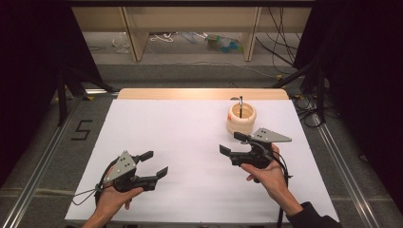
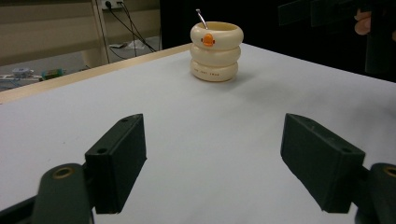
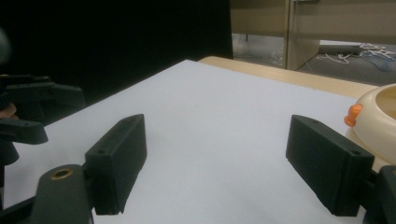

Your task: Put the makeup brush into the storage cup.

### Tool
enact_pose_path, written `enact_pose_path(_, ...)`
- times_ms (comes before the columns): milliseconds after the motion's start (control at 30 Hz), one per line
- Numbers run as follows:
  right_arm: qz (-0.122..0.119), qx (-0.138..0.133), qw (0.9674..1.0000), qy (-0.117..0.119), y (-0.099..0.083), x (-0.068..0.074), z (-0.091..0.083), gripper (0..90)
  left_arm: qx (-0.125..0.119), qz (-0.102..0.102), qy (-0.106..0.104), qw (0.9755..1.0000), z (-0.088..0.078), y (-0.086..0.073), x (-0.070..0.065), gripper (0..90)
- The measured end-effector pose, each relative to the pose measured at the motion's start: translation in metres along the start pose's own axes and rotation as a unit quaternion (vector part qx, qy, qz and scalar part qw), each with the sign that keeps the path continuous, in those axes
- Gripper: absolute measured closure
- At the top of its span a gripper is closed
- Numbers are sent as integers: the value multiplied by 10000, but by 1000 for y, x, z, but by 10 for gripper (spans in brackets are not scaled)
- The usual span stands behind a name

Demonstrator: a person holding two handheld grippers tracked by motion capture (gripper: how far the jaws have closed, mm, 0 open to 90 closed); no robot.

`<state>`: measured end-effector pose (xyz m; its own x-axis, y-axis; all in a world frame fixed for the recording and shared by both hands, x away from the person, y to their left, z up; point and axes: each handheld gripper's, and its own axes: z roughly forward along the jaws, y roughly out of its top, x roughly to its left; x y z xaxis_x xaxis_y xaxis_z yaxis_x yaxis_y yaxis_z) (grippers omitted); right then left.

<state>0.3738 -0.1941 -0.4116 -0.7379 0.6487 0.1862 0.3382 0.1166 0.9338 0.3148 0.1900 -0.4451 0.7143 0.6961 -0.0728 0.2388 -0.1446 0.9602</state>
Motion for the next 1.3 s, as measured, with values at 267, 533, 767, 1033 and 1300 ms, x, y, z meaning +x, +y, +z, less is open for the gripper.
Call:
enact_pose_path(267,38,-62,9999,136,-10,3,-2,201,42,36,-67,10000,0,-1,1,219)
enact_pose_path(533,39,-22,9999,148,-16,6,-7,190,108,56,-51,9999,0,-2,1,200)
enact_pose_path(767,-38,86,9999,77,-22,11,-10,164,192,40,-140,9997,2,-3,-1,170)
enact_pose_path(1033,-125,133,9998,56,-26,17,-17,162,177,-9,-165,9997,3,-3,-2,170)
enact_pose_path(1300,-172,229,9996,35,-29,18,-19,163,185,60,-165,9997,3,-3,-2,170)
